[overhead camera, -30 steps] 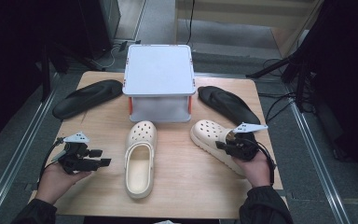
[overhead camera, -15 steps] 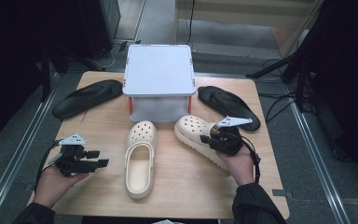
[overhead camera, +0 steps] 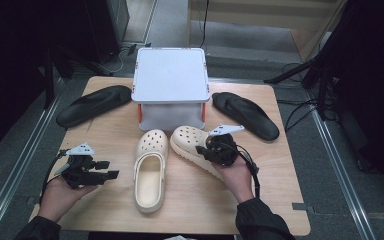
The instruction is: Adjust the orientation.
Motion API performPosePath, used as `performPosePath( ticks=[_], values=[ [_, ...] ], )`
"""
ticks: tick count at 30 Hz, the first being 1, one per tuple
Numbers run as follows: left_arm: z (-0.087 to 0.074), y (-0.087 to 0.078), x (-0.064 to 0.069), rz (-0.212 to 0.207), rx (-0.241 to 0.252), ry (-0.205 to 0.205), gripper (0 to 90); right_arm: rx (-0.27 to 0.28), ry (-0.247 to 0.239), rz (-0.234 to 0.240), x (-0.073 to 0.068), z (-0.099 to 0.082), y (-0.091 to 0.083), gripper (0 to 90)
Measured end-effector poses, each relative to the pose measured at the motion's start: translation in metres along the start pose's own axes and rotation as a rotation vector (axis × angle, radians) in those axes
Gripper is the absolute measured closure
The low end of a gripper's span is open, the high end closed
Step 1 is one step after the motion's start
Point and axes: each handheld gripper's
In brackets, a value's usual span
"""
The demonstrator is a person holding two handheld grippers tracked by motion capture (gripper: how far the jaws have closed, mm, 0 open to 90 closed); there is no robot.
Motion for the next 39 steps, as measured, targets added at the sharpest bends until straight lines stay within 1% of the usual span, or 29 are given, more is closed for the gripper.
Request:
performPosePath(
  ticks=[4, 8, 11, 12, 14, 15, 19, 21, 24, 27, 30, 32, 33, 35, 37, 39],
  values=[
    [0.002, 0.001, 0.0, -0.002, 0.0, 0.007, 41.4, 0.004, 0.007, -0.004, -0.002, 0.002, 0.004, 76.9],
    [0.005, 0.004, 0.001, -0.008, -0.004, 0.021, 41.5, -0.011, 0.017, -0.016, -0.003, -0.002, 0.006, 76.9],
    [0.007, 0.007, 0.002, -0.014, -0.006, 0.023, 41.6, -0.015, 0.022, -0.027, -0.004, -0.003, 0.008, 76.8],
    [0.008, 0.007, 0.002, -0.019, -0.008, 0.029, 41.6, -0.013, 0.02, -0.037, -0.005, -0.003, 0.009, 76.8],
    [0.009, 0.008, 0.003, -0.016, -0.008, 0.038, 41.6, -0.013, 0.027, -0.04, -0.007, -0.002, 0.011, 76.8],
    [0.01, 0.009, 0.003, -0.017, -0.008, 0.038, 41.5, -0.015, 0.032, -0.037, -0.008, -0.002, 0.013, 76.8],
    [0.012, 0.011, 0.003, -0.024, -0.009, 0.042, 41.6, -0.014, 0.029, -0.062, -0.013, -0.002, 0.018, 76.2],
    [0.013, 0.012, 0.004, -0.027, -0.01, 0.046, 41.8, -0.015, 0.036, -0.057, -0.015, -0.002, 0.02, 76.4],
    [0.014, 0.013, 0.004, -0.031, -0.012, 0.054, 43.6, -0.018, 0.033, -0.057, -0.018, -0.002, 0.022, 75.0],
    [0.016, 0.012, 0.004, -0.038, -0.008, 0.053, 48.8, -0.021, 0.037, -0.055, -0.02, -0.003, 0.023, 72.4],
    [0.018, 0.013, 0.004, -0.046, -0.011, 0.051, 52.8, -0.016, 0.037, -0.042, -0.018, -0.003, 0.02, 69.2],
    [0.019, 0.014, 0.004, -0.053, -0.017, 0.046, 55.2, -0.003, 0.05, -0.019, -0.016, -0.004, 0.017, 65.3],
    [0.02, 0.014, 0.004, -0.054, -0.016, 0.05, 57.0, 0.005, 0.07, -0.004, -0.014, -0.005, 0.014, 64.8],
    [0.021, 0.014, 0.004, -0.06, -0.01, 0.055, 59.6, 0.014, 0.082, 0.012, -0.011, -0.006, 0.009, 63.1],
    [0.022, 0.013, 0.005, -0.064, -0.003, 0.056, 62.9, 0.028, 0.066, 0.005, -0.01, -0.007, 0.002, 62.7],
    [0.024, 0.013, 0.004, -0.071, 0.006, 0.05, 66.4, 0.042, 0.064, 0.013, -0.008, -0.008, -0.005, 62.9]
  ],
)
Point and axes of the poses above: each handheld gripper's, and its own axes: y roughly forward along the jaws, z roughly out of its top, x roughly to its right, and after that the axes turned 3 degrees about -z, right-handed
